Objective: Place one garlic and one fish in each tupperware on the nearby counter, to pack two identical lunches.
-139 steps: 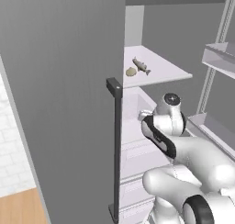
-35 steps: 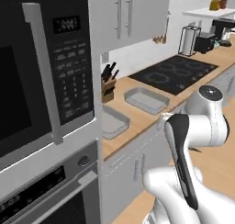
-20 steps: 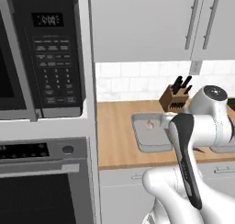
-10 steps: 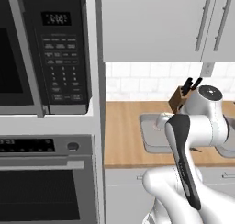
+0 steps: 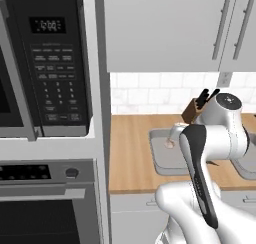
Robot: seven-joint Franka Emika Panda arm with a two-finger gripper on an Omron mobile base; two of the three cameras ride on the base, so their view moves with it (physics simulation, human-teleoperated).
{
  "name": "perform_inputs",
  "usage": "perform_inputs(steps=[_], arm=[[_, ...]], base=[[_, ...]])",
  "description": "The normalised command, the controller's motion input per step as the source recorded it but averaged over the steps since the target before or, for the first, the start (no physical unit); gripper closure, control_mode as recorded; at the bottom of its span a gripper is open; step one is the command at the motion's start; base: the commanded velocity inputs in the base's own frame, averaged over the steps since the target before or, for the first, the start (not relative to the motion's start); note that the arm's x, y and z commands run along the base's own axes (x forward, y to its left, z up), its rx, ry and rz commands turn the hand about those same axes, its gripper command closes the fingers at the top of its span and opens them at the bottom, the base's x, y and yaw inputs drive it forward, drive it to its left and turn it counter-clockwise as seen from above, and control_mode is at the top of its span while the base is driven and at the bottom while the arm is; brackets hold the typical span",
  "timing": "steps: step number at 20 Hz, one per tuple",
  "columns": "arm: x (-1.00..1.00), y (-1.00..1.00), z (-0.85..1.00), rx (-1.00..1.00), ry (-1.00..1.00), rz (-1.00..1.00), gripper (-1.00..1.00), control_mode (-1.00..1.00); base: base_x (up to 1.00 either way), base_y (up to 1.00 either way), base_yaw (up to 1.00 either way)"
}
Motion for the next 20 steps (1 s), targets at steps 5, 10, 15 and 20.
perform_inputs(steps=[5,10,15,20], arm=[[0.27,-0.18,-0.14,0.00,-0.01,-0.02,1.00,-1.00],[0.90,-0.31,-0.36,0.00,0.00,-0.03,1.00,-1.00],[0.85,-0.32,-0.69,0.00,0.05,-0.07,1.00,-1.00],[0.64,-0.10,-0.57,0.02,0.15,-0.25,1.00,-1.00]], base=[[0.08,-0.13,-0.02],[0.00,0.00,0.00],[0.00,0.00,0.00],[0.00,0.00,0.00]])
